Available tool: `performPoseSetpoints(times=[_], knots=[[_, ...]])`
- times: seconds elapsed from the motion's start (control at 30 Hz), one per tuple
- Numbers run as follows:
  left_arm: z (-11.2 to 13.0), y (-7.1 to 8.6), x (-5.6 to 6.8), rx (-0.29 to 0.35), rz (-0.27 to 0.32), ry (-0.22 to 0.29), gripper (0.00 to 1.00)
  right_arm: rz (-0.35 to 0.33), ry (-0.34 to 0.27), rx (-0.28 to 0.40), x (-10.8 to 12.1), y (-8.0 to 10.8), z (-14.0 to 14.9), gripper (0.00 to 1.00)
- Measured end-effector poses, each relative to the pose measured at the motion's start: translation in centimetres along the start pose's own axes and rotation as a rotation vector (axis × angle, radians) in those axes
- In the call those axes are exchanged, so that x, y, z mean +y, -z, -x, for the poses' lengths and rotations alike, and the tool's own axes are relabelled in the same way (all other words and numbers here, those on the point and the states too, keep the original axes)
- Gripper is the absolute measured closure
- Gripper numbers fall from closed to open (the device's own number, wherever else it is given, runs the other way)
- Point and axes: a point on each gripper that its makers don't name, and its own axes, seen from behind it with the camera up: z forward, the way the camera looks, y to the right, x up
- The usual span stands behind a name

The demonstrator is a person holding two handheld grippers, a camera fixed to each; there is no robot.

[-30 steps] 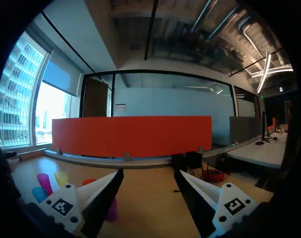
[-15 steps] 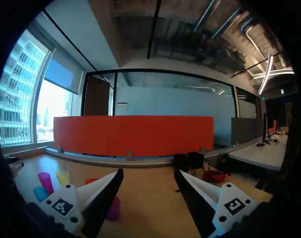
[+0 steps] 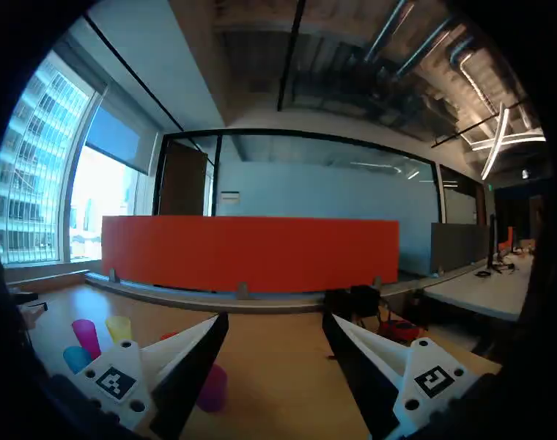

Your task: Pour water

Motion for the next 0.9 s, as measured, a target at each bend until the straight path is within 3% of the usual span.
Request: performPoseSetpoints(times=[0.9], knots=[[0.29, 0.03, -0.04, -0.001, 0.001, -0.003, 0.03, -0.022, 0.052, 0.059, 0.64, 0.28, 0.59, 0.01]])
